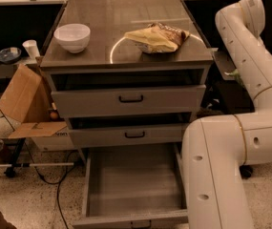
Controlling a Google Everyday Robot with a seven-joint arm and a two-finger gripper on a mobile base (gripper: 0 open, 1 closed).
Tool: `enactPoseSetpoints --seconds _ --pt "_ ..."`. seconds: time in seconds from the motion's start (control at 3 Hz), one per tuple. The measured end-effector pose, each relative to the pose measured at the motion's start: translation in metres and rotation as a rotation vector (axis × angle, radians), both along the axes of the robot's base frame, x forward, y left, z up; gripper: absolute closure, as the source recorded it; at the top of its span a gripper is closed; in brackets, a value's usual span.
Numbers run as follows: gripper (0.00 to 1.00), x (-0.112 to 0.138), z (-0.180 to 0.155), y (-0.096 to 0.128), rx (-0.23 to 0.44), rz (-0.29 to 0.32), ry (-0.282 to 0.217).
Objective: Place green jalapeno chip bag into bottom drawer
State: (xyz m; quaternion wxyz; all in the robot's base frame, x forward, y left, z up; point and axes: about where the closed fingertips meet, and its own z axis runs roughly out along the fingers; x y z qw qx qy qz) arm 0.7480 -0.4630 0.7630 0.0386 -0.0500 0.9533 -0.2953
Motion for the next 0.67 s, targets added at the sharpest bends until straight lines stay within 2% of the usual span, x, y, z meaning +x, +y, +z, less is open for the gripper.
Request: enactPoseSetpoints --seconds 0.67 --pt "1.0 -0.027 -0.053 -0.026 -0.005 -0.039 0.129"
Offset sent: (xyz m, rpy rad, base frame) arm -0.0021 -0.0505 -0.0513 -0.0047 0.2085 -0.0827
